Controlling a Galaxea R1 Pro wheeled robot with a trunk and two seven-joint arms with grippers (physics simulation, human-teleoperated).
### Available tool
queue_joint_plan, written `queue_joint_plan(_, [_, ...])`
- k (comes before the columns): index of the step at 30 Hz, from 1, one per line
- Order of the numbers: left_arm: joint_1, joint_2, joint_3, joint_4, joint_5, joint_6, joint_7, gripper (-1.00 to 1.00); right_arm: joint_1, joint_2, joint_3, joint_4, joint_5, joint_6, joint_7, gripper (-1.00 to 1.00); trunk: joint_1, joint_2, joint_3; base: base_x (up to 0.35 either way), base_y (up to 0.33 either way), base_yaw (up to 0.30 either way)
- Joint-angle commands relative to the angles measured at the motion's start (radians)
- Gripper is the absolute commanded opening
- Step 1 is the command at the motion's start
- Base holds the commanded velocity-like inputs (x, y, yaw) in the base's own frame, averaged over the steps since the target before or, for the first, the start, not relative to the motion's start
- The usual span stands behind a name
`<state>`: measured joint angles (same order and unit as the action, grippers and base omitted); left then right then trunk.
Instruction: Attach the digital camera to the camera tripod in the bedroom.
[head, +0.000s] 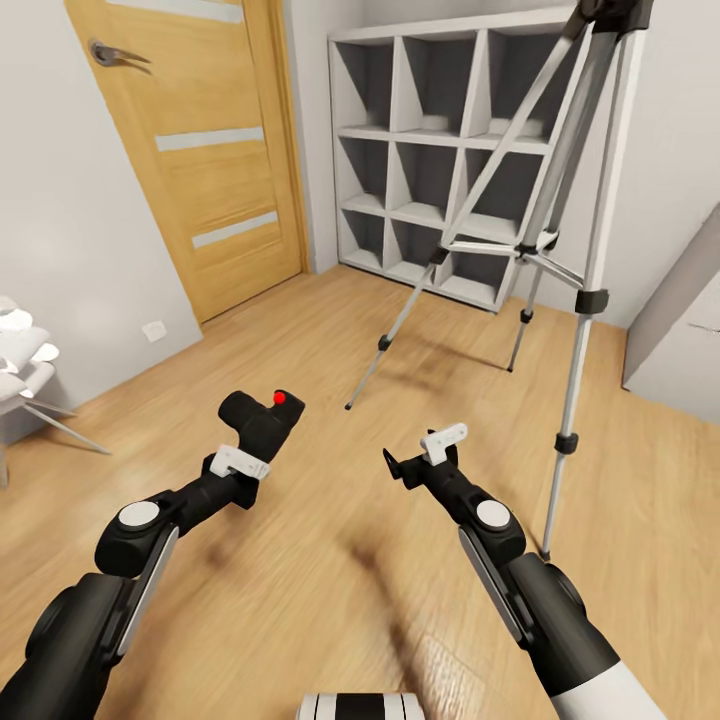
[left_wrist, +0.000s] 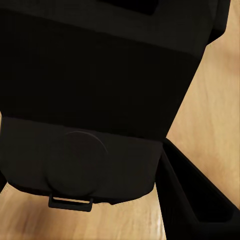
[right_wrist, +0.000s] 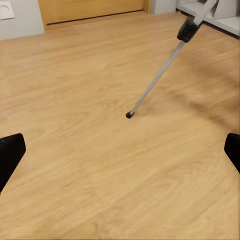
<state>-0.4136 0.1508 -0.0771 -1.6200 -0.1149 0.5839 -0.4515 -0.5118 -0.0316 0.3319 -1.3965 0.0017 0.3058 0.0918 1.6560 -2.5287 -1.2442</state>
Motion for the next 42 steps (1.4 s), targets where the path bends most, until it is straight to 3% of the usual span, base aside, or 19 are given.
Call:
queue_joint_plan(1, [-0.001, 0.001, 0.000, -0.001, -0.012, 0.002, -0.009, -1.00, -0.001, -0.001, 0.001, -0.001, 0.001, 0.006, 0.002, 1.00, -0.001, 0.000, 0.003, 0.000, 0.000, 0.000])
queue_joint_plan(42, [-0.001, 0.001, -0.006, 0.002, -0.012, 0.002, -0.009, -1.00, -0.001, -0.002, -0.007, 0.007, 0.000, 0.010, 0.002, 1.00, -0.019, 0.010, 0.162, 0.000, 0.000, 0.000])
